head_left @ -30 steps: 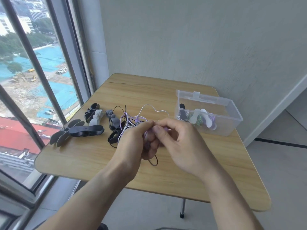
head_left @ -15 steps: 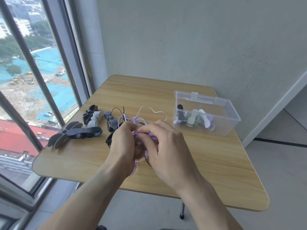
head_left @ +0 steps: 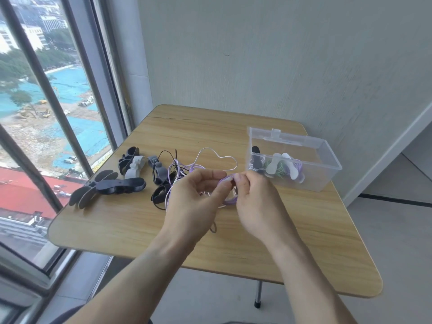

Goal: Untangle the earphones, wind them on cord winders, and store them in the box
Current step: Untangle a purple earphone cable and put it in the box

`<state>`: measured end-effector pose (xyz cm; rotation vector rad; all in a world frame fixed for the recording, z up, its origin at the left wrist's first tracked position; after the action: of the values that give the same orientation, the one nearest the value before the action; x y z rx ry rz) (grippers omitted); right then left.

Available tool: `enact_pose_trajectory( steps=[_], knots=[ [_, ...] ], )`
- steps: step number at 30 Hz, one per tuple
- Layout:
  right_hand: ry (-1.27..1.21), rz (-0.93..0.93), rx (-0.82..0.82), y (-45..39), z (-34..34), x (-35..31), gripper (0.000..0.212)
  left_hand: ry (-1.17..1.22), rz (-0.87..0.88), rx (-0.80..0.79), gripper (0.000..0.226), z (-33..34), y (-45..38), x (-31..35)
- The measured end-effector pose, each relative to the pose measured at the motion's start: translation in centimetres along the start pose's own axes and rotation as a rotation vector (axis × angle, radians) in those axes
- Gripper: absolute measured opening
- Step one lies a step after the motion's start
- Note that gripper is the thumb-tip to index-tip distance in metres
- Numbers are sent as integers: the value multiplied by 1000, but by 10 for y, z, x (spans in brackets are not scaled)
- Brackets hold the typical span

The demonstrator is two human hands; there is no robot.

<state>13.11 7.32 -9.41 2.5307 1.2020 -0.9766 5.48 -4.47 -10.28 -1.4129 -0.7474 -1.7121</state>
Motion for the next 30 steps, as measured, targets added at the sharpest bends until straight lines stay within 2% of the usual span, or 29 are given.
enact_pose_trajectory(
  steps=[3,6,10,13,15,17,19,21,23,26,30],
  knots=[
    [-107,-58,33,-2,-2,-7,29,-169,182,14,13,-6,-1,19],
    [-213,-137,20,1,-1,-21,23,-286,276,72,12,-14,0,29],
    [-171,-138,124,-4,-11,-19,22,-318,284,-58,14,-17,-4,37],
    [-166,-105,153,-11,-16,-10,24,-614,410,129,31,-54,-19,52],
    [-197,-84,159,-14,-20,-4,24,-887,287,219,41,-84,-37,42],
    [-203,-75,162,-15,-20,0,23,-1234,38,186,52,-109,-49,19],
    [-221,-79,160,-16,-18,0,20,-1451,-70,133,46,-125,-50,7],
    [-235,-86,160,-17,-17,-1,17,-1453,-39,155,27,-135,-52,9],
    [-228,-94,145,-17,-15,-3,16,-1369,3,210,19,-145,-56,15],
    [-217,-113,134,-17,-13,-7,19,-1190,74,272,25,-148,-59,24],
    [-253,-120,101,-15,-15,-8,18,-772,389,280,26,-117,-40,58]
  ],
)
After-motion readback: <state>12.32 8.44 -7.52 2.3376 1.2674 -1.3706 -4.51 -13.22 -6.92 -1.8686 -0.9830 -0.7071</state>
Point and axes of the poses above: each hand's wrist, its own y-axis away from the middle knuckle, its own z-axis out of the palm, x = y × z, the point moved 9 cm from there along -y, towards the middle knuckle, and after that the axes turned 13 degrees about y, right-handed, at the moved point
